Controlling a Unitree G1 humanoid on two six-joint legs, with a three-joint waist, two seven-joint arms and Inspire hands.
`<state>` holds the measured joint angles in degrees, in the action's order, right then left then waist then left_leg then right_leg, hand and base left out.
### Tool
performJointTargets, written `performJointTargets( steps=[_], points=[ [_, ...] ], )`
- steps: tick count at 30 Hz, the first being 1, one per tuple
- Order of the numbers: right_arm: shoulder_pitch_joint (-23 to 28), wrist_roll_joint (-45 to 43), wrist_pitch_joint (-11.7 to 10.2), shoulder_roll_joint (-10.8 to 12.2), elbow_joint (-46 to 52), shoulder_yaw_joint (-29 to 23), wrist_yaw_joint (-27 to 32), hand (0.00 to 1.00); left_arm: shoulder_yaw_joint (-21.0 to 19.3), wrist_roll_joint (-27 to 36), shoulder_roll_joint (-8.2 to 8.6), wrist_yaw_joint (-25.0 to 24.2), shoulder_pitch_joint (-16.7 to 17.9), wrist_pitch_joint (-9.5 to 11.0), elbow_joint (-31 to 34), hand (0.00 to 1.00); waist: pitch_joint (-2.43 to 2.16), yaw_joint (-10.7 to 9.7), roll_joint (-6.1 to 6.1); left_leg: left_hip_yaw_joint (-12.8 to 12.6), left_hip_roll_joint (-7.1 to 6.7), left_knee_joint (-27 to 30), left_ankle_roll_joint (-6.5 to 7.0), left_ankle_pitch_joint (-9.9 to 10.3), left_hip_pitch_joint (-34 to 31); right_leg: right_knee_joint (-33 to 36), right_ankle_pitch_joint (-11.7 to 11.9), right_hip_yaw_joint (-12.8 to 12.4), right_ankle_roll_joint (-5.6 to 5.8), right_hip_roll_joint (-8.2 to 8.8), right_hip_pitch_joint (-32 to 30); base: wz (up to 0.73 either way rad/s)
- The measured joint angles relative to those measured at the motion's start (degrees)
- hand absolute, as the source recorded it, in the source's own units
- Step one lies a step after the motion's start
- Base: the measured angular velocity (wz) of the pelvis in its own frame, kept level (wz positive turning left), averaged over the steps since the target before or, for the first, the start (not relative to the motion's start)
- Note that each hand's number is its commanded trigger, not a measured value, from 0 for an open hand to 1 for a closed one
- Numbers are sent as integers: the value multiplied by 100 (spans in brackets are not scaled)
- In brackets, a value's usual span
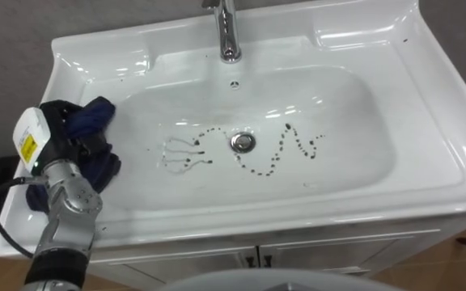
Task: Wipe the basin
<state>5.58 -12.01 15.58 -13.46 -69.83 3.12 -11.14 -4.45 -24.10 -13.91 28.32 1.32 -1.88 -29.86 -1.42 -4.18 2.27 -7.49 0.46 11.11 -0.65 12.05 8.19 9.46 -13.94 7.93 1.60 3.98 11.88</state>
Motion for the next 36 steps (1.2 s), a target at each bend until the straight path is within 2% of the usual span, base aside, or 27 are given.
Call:
performJointTargets(
  steps=[3,6,8,9,10,13,14,18,21,24,26,30,34,36],
  points=[
    [-3,1,-27,2,3,15,2,0,-65,185,66,-157,-20,-95,270,100,0,39,-2,0,0,22,0,0,-75,12,-1,19,1,6,-61,3],
    [3,33,-86,5,0,20,52,0,-127,624,150,-174,0,-130,520,100,35,84,-33,13,-9,24,1,0,-114,12,-1,39,2,13,-88,3],
    [3,67,-165,19,0,34,79,0,-99,901,151,-184,88,-187,844,100,71,62,-86,93,-24,41,3,-2,-172,9,0,119,5,20,-90,21],
    [5,121,-253,32,-28,62,106,0,-86,1036,152,-194,171,-195,1136,100,120,40,-134,152,-30,71,3,-2,-228,4,0,179,5,21,-100,24],
    [-14,176,-341,30,-83,62,112,0,0,1118,153,-205,271,-191,1393,100,148,57,-173,174,-29,88,3,-2,-278,-33,0,214,5,19,-117,23],
    [-9,301,-499,33,-132,65,127,0,118,1130,181,-258,385,-192,1901,100,152,94,-196,233,-26,179,3,-2,-457,-69,10,307,-3,13,-199,16],
    [-12,358,-536,33,-135,65,127,0,182,1131,193,-257,386,-192,2100,100,175,120,-217,247,-22,184,2,-2,-492,-77,23,325,-9,7,-219,9],
    [-3,431,-624,32,-150,65,189,0,279,1107,226,-249,386,-187,2513,100,168,127,-196,305,-20,231,2,-1,-593,-65,53,362,-11,-1,-276,5],
    [5,431,-672,26,-213,65,175,0,280,1106,225,-235,380,-175,3166,100,165,121,-191,309,-21,236,2,-1,-603,-70,53,382,-11,-1,-277,2],
    [-3,431,-689,26,-375,66,169,0,280,1101,224,-225,367,-46,3558,100,149,123,-167,309,-23,219,2,-1,-558,-72,54,379,-10,1,-242,-1],
    [0,415,-691,28,-423,68,165,0,280,1059,223,-225,334,20,3610,100,149,118,-164,305,-21,219,2,-1,-535,-77,54,383,-10,0,-213,0],
    [-23,380,-746,51,-548,68,164,0,287,975,223,-228,334,25,3610,100,161,77,-175,308,-19,224,2,-1,-531,-79,55,400,-13,-1,-198,2],
    [-45,371,-743,149,-685,72,158,0,349,686,223,-238,335,33,3610,100,191,59,-213,351,-19,219,1,0,-571,-62,72,430,-11,-7,-215,5],
    [-43,363,-729,186,-710,70,118,0,434,543,223,-261,334,33,3610,100,186,75,-217,360,-19,234,2,0,-607,-60,85,432,-11,-10,-238,2]
  ],
)
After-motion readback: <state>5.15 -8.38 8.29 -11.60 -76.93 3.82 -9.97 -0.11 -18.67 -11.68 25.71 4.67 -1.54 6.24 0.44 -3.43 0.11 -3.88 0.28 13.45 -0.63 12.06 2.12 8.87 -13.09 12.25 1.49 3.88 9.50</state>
